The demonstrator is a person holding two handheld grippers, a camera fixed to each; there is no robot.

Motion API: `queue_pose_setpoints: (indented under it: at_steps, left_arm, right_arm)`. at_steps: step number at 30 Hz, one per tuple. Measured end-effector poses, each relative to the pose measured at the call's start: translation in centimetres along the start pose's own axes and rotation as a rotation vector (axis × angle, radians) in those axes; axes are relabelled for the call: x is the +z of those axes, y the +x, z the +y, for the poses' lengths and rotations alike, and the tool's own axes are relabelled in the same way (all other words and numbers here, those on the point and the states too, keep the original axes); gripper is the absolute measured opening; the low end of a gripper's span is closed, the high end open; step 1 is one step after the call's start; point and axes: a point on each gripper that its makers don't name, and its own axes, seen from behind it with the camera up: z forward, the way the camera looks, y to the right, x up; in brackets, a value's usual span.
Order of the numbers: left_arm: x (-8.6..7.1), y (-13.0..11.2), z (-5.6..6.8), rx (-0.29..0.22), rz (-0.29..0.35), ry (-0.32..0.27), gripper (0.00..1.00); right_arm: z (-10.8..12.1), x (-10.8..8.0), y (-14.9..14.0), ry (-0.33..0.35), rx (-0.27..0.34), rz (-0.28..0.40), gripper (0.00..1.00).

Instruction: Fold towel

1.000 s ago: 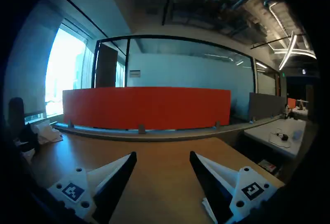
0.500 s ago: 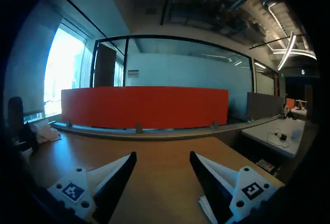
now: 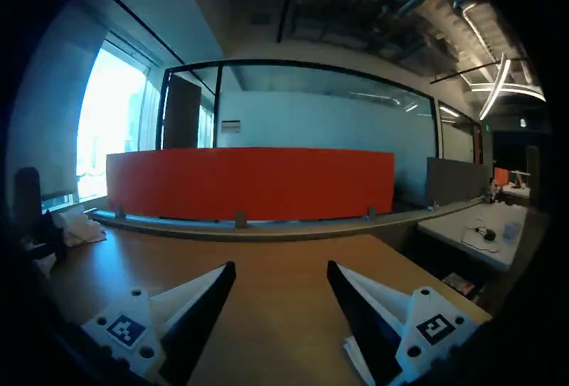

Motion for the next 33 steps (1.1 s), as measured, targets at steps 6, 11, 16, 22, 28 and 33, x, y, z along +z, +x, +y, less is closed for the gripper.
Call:
queue_pose_setpoints:
  at_steps: [6,11,16,22,28,33]
  left_arm:
    - [0.0,0.1,-0.1,-0.002,0.0,0.001,0.89]
    - [0.0,0.1,-0.1,-0.002,-0.001,0.001,0.97]
    - [0.0,0.0,-0.1,-0.001,-0.001,0.001,0.98]
    - [0.0,0.0,-0.1,-0.001,0.0,0.001,0.98]
    - [0.0,0.0,-0.1,-0.001,0.0,0.001,0.98]
    - [0.0,0.0,-0.1,-0.001,0.0,0.001,0.98]
  right_arm:
    - [-0.2,0.5,-0.1,0.004,0.0,0.008,1.0]
    - [-0.3,0.9,-0.4,0.009,0.004,0.011,1.0]
    - [0.0,1.3,-1.1,0.009,0.003,0.023,1.0]
    - [0.0,1.7,-2.2,0.023,0.021,0.033,1.0]
    - [-0.4,2.5,-3.5,0.05,0.048,0.046,1.0]
    - [-0.5,3.1,-4.2,0.067,0.061,0.058,1.0]
